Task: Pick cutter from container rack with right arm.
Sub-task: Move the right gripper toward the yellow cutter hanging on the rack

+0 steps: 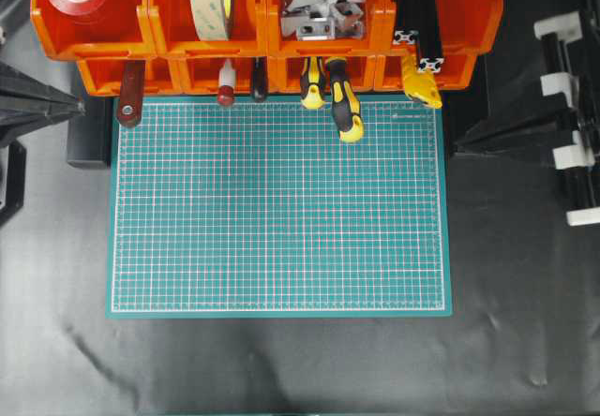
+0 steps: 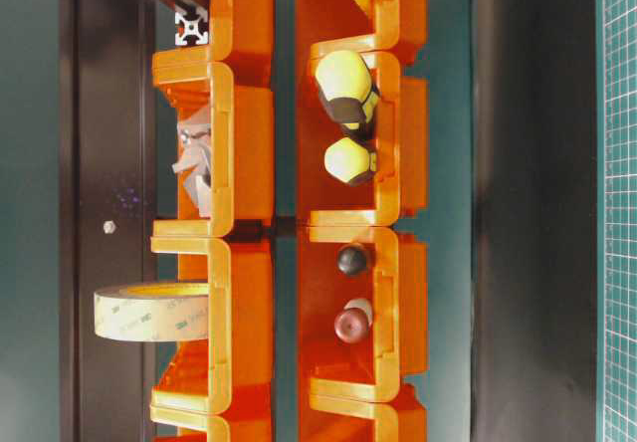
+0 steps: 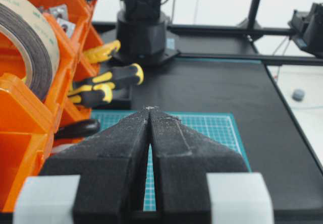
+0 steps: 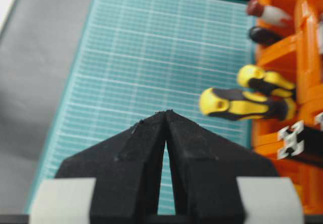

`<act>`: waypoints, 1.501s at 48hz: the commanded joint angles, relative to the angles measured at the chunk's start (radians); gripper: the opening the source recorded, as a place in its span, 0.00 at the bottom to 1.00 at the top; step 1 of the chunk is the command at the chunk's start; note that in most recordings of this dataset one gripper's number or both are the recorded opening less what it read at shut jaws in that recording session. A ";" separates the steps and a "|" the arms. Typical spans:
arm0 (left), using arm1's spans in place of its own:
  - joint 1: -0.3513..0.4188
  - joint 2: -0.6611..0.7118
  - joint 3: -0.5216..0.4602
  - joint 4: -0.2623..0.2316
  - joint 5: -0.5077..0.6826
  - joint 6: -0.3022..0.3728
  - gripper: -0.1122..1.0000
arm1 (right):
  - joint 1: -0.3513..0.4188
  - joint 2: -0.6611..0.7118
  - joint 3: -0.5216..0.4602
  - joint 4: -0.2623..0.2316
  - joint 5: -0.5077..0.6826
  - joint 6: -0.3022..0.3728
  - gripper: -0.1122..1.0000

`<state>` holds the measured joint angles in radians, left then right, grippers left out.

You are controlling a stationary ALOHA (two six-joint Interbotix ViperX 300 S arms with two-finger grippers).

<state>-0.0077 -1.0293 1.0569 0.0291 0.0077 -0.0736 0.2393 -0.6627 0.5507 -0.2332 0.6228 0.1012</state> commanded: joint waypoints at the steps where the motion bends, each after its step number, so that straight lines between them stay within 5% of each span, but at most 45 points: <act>1: 0.005 0.000 -0.020 0.005 -0.003 -0.003 0.10 | 0.031 0.066 -0.086 -0.086 0.118 0.015 0.10; 11: 0.017 -0.041 -0.015 0.005 -0.003 -0.003 0.10 | 0.138 0.161 -0.140 -0.270 0.405 0.104 0.10; 22: 0.006 -0.063 -0.005 0.005 -0.003 -0.003 0.10 | 0.215 0.225 -0.072 -0.477 0.483 0.305 0.10; 27: -0.003 -0.063 -0.003 0.006 -0.003 -0.003 0.10 | 0.227 0.239 -0.041 -0.534 0.489 0.391 0.10; 45: 0.002 -0.072 0.017 0.006 -0.002 -0.002 0.10 | 0.227 0.258 0.066 -0.535 0.407 0.411 0.13; 51: 0.008 -0.081 0.017 0.006 -0.002 -0.002 0.10 | 0.212 0.273 0.067 -0.535 0.407 0.410 0.33; 61: 0.014 -0.086 0.017 0.006 0.028 -0.002 0.10 | 0.193 0.319 0.072 -0.557 0.403 0.410 0.83; 72: 0.014 -0.091 0.015 0.006 0.058 -0.005 0.10 | 0.184 0.396 0.092 -0.621 0.402 0.423 0.81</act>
<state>0.0077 -1.1244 1.0861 0.0307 0.0675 -0.0736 0.4295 -0.2792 0.6519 -0.8283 1.0354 0.5185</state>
